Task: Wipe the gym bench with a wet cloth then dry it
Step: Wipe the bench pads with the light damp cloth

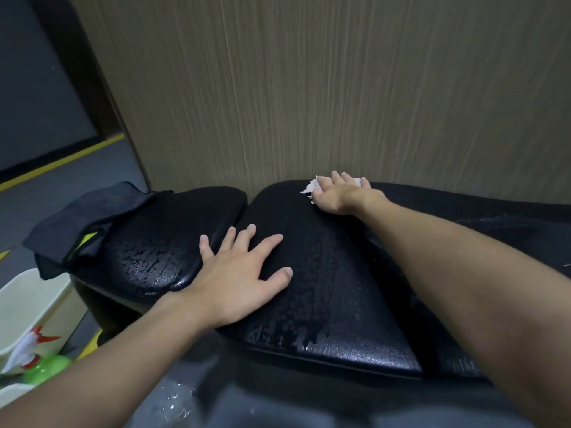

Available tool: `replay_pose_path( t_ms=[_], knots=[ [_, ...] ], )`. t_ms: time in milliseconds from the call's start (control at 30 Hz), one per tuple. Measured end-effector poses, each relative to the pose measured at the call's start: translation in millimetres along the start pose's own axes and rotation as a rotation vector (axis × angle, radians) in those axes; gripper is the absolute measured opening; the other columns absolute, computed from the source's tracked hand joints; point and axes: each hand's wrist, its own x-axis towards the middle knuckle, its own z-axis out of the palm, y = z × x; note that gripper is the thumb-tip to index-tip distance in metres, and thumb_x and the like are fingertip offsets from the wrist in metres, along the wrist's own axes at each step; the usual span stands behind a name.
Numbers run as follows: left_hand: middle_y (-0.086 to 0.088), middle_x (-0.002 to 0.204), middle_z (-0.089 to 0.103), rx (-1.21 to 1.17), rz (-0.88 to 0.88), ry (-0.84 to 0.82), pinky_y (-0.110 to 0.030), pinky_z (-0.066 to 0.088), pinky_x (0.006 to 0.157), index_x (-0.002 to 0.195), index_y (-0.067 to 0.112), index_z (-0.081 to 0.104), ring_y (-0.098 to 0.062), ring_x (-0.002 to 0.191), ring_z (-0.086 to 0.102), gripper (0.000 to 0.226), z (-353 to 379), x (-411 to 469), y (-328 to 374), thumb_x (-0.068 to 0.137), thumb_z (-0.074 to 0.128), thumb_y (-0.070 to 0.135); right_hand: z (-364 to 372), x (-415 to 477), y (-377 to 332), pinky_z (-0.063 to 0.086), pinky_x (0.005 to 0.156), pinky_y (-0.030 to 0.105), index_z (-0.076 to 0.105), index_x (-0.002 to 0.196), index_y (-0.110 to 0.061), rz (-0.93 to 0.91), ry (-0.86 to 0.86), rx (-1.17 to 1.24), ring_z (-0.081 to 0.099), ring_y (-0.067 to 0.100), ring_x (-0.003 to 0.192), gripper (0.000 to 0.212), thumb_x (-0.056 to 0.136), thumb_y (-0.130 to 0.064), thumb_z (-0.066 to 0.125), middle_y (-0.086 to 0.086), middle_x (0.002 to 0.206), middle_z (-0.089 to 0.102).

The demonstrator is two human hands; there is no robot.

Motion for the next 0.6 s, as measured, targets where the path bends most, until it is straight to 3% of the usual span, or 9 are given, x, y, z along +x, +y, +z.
replay_pose_path(
  t_ms=[167, 433, 600],
  knots=[
    [-0.002, 0.165, 0.005, -0.001, -0.003, 0.0, -0.062, -0.011, 0.115, 0.151, 0.048, 0.013, -0.027, 0.151, -0.004, 0.069, -1.3, -1.8, 2.2, 0.087, 0.024, 0.071, 19.0, -55.4, -12.5, -0.01, 0.12, 0.052, -0.001, 0.158, -0.032, -0.139, -0.001, -0.034, -0.012, 0.02, 0.152, 0.061, 0.1, -0.045, 0.012, 0.0, 0.167, -0.009],
    [0.0, 0.165, 0.01, -0.113, 0.027, 0.032, -0.061, -0.008, 0.116, 0.151, 0.033, 0.021, -0.024, 0.152, -0.003, 0.053, -8.5, -9.5, 4.5, 0.099, 0.028, 0.04, 44.8, -206.1, -20.6, -0.009, 0.121, 0.048, -0.005, 0.158, -0.03, -0.404, 0.032, -0.096, -0.018, 0.015, 0.151, 0.06, 0.102, -0.048, 0.011, -0.001, 0.166, -0.014],
    [0.004, 0.159, 0.028, -0.145, 0.192, 0.073, -0.041, 0.003, 0.122, 0.146, 0.024, 0.039, -0.006, 0.148, 0.012, 0.046, -16.7, -10.1, 13.4, 0.101, 0.031, 0.028, 51.5, -246.3, -11.1, -0.011, 0.121, 0.044, -0.008, 0.157, -0.034, -0.476, 0.057, -0.156, -0.02, 0.013, 0.15, 0.06, 0.102, -0.051, 0.01, -0.003, 0.166, -0.015]
  ],
)
